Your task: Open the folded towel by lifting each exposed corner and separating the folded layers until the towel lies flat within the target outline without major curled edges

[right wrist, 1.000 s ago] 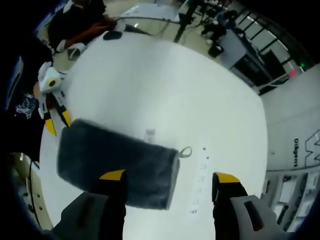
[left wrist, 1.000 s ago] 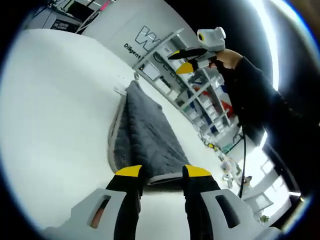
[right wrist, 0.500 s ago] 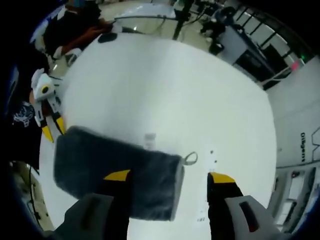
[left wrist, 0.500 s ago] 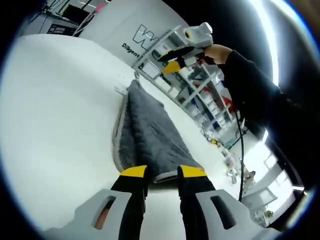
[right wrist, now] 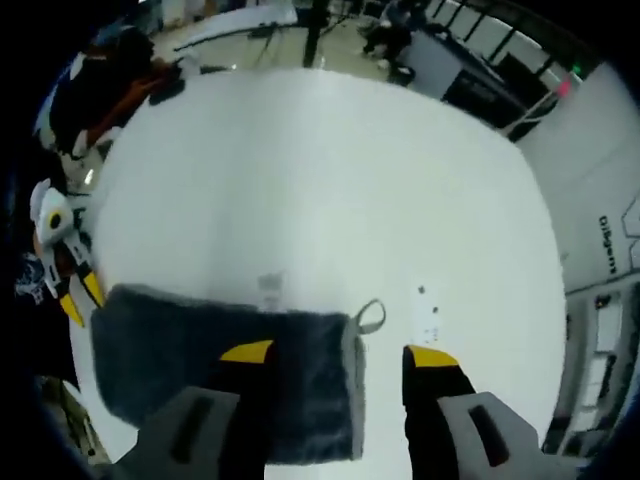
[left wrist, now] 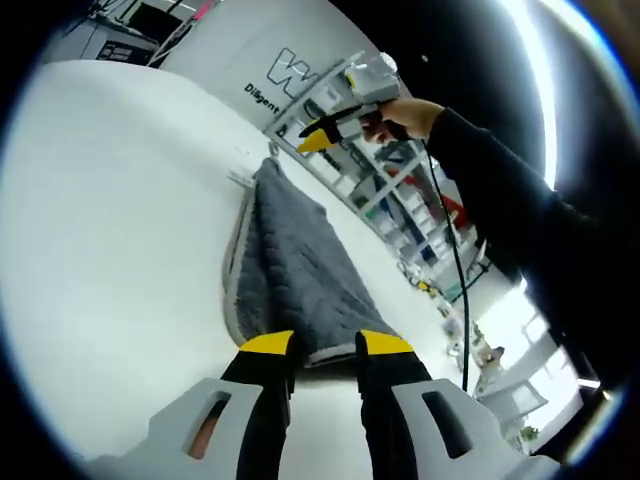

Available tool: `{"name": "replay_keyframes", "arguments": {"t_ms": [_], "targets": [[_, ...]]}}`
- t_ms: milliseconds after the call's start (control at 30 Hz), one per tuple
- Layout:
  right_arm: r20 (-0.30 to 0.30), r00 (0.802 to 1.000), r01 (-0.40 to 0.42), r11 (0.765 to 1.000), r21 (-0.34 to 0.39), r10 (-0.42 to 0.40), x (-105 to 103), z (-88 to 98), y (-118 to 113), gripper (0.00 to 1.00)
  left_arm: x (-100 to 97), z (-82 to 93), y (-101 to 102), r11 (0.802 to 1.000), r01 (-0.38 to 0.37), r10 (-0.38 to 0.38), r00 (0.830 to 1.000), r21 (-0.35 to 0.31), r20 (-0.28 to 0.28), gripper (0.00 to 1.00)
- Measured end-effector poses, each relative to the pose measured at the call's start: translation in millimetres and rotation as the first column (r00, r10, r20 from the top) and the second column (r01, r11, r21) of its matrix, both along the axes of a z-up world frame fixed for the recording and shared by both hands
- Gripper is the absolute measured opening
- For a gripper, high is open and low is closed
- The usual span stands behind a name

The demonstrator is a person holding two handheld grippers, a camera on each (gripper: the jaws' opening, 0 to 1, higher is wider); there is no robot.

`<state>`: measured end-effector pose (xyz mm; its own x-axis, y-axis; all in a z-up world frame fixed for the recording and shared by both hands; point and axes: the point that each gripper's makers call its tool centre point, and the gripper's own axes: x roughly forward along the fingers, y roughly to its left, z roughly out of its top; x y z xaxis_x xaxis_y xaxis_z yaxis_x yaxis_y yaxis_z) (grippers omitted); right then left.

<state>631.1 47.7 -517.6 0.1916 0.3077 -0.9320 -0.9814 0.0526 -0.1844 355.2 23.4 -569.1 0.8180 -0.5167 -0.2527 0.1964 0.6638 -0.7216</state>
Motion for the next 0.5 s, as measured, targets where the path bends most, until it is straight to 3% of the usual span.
{"name": "replay_keyframes", "arguments": {"t_ms": [100,167,233,300,433,500], "targets": [[-0.027,0.996,0.084,0.996,0.041,-0.083,6,-4.7,4,0.46,0.8,0.8,0,1.000,-0.004,0.004,1.000,-0.014,-0.002,0.23],[-0.027,0.996,0.082,0.995,0.058,-0.080,10,-7.9,7,0.46,0.9,1.3,0,1.000,-0.005,0.005,1.000,-0.028,-0.004,0.22],[-0.116,0.965,0.247,0.964,0.098,-0.235,14,-18.8,6,0.44,1.2,1.9,0,0.999,-0.005,0.005,1.000,-0.040,-0.006,0.22],[-0.154,0.930,0.350,0.931,0.103,-0.333,22,-27.1,3,0.42,1.9,2.7,0,0.999,-0.008,0.008,1.000,-0.053,-0.007,0.22],[-0.151,0.910,0.404,0.909,0.106,-0.387,31,-31.1,0,0.40,1.5,2.6,2,0.998,-0.012,0.012,1.000,-0.061,-0.009,0.20],[-0.151,0.910,0.404,0.908,0.111,-0.386,30,-30.4,1,0.40,1.6,2.6,3,0.998,-0.014,0.013,1.000,-0.063,-0.009,0.20]]}}
